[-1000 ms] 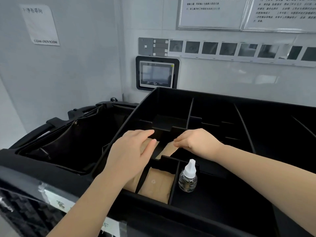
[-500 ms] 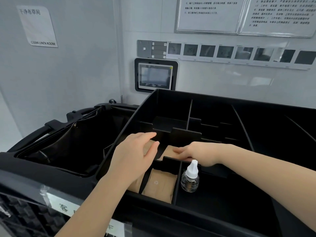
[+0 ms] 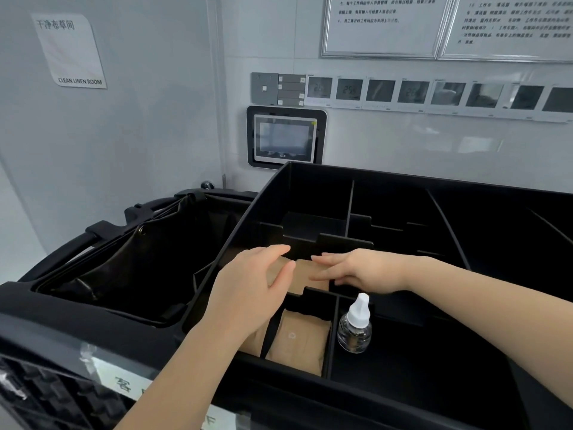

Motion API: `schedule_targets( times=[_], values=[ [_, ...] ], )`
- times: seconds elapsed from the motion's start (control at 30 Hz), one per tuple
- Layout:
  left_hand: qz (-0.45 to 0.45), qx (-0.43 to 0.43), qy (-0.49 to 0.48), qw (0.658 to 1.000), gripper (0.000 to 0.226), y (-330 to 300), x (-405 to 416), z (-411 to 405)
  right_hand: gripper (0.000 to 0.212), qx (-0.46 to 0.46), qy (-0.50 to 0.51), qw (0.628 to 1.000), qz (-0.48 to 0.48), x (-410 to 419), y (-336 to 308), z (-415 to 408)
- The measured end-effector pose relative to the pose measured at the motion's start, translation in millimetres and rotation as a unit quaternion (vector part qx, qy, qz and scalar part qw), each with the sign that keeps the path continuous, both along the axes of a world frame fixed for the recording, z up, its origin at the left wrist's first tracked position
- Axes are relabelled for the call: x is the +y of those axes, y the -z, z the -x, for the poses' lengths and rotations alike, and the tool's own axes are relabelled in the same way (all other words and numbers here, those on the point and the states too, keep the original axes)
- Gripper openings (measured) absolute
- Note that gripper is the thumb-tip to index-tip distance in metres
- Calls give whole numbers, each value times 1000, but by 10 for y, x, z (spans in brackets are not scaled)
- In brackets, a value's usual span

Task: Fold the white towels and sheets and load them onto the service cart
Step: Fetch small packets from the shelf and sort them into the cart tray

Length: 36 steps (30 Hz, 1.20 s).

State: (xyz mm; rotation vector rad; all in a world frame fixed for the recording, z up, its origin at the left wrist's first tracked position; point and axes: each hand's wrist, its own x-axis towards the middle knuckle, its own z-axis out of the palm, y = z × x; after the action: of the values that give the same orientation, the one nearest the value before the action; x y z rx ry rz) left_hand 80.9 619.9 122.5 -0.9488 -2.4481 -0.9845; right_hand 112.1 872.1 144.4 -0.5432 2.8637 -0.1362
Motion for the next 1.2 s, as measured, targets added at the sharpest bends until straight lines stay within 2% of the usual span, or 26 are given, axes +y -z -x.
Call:
schedule_targets(
  times=[0.17,0.3,0.43,0.57,0.67,0.9,1.07,1.2],
  values=[
    [-11,-8,8,1000,39,7,0,11,80,-29,-37,993,-110,72,-19,-169],
    [-17,-14,10,1000,41,11,-2,20,69,-42,-54,986,-155,18,58,-115],
    [-18,-14,8,1000,40,17,-1,15,71,-39,-56,985,-156,-27,69,-36],
    [-14,-15,7,1000,40,17,3,21,75,-22,-26,994,-102,-1,-9,-95],
    [-9,-21,9,1000,41,13,8,14,64,10,6,999,-39,37,-124,-174],
    [-1,-27,21,999,41,-2,5,-8,51,45,88,994,45,4,-212,-415],
    [3,-15,35,999,42,-2,12,-23,43,113,174,975,84,-51,-280,-812],
    [11,14,57,998,42,-13,19,-72,45,181,273,942,69,-257,-241,-1211]
  ],
)
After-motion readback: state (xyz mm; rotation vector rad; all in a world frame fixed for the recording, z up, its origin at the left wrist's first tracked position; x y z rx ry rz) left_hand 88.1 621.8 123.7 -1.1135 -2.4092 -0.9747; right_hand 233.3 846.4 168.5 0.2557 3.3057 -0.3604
